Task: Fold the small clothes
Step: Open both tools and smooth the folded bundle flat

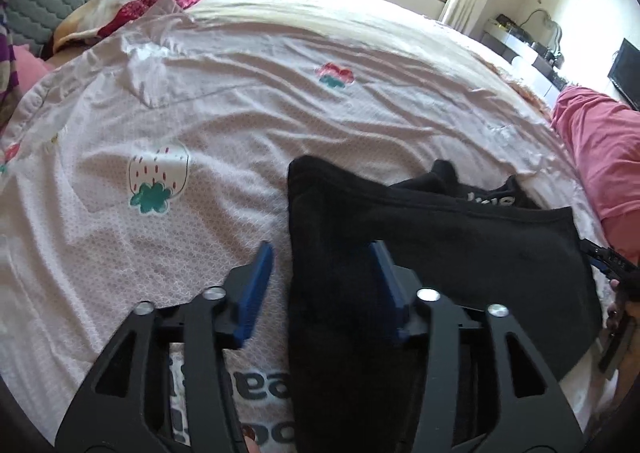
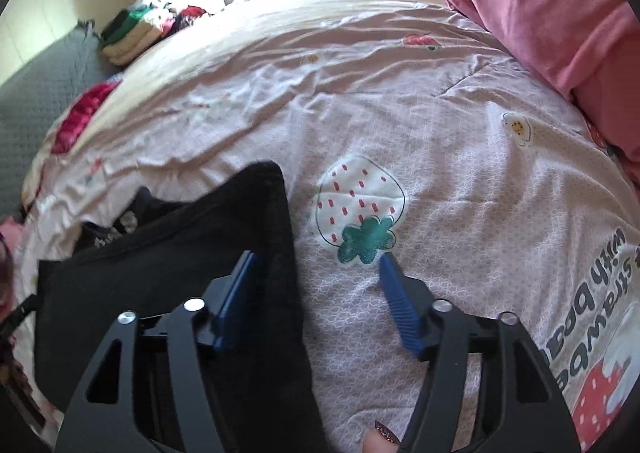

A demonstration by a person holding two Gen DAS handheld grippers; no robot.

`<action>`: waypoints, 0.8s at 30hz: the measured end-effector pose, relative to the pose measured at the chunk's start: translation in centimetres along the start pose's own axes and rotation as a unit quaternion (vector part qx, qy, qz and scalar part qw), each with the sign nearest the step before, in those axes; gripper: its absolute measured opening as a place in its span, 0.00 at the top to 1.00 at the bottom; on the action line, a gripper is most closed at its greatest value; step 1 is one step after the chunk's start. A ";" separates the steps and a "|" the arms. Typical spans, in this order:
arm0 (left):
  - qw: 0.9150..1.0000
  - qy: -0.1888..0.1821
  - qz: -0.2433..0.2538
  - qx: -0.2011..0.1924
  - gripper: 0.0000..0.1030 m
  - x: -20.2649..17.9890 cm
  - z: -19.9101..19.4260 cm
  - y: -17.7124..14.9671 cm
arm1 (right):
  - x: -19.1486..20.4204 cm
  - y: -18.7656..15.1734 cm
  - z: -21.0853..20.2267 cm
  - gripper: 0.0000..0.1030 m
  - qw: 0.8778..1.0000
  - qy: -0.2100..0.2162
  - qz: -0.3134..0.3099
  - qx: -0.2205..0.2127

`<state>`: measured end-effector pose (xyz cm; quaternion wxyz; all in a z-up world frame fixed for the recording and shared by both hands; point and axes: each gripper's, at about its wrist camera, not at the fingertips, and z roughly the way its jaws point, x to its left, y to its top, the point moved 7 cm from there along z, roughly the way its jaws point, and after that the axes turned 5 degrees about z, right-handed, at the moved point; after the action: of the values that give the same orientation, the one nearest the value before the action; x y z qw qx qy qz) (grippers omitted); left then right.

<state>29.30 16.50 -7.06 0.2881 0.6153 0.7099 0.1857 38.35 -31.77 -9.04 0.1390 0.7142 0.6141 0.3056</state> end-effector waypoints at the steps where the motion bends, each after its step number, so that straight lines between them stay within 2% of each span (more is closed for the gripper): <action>1: 1.000 -0.003 0.001 -0.004 0.47 -0.3 -0.4 0.1 | 0.3 0.1 -0.5 0.30 1.000 0.003 -0.002 -0.007; 5: 1.000 -0.013 0.008 -0.015 0.42 -1.4 -1.9 0.3 | 1.9 -0.1 -2.2 0.20 0.999 0.021 -0.015 -0.021; 12: 0.999 -0.017 0.034 -0.021 0.40 -3.3 -3.8 -0.8 | 4.9 -2.4 -4.9 0.16 0.996 0.053 -0.063 -0.019; 14: 0.999 -0.018 0.045 -0.011 0.40 -4.0 -3.8 -1.6 | 6.0 -3.4 -5.2 0.13 0.994 0.059 -0.087 -0.013; 19: 0.997 -0.022 0.065 0.022 0.40 -5.5 -3.0 -4.3 | 8.2 -5.9 -5.9 0.13 0.987 0.047 -0.151 -0.010; 21: 0.996 -0.027 0.074 0.040 0.40 -5.9 -2.6 -5.7 | 8.6 -7.2 -5.6 0.13 0.985 0.046 -0.168 0.003; 24: 0.995 -0.023 0.080 0.059 0.40 -6.1 -2.1 -7.2 | 8.1 -9.8 -4.2 0.13 0.981 0.026 -0.184 0.046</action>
<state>22.87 9.41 -8.79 0.2518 0.6900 0.6613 0.1519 28.51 -22.65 -9.27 0.1434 0.5864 0.7521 0.2645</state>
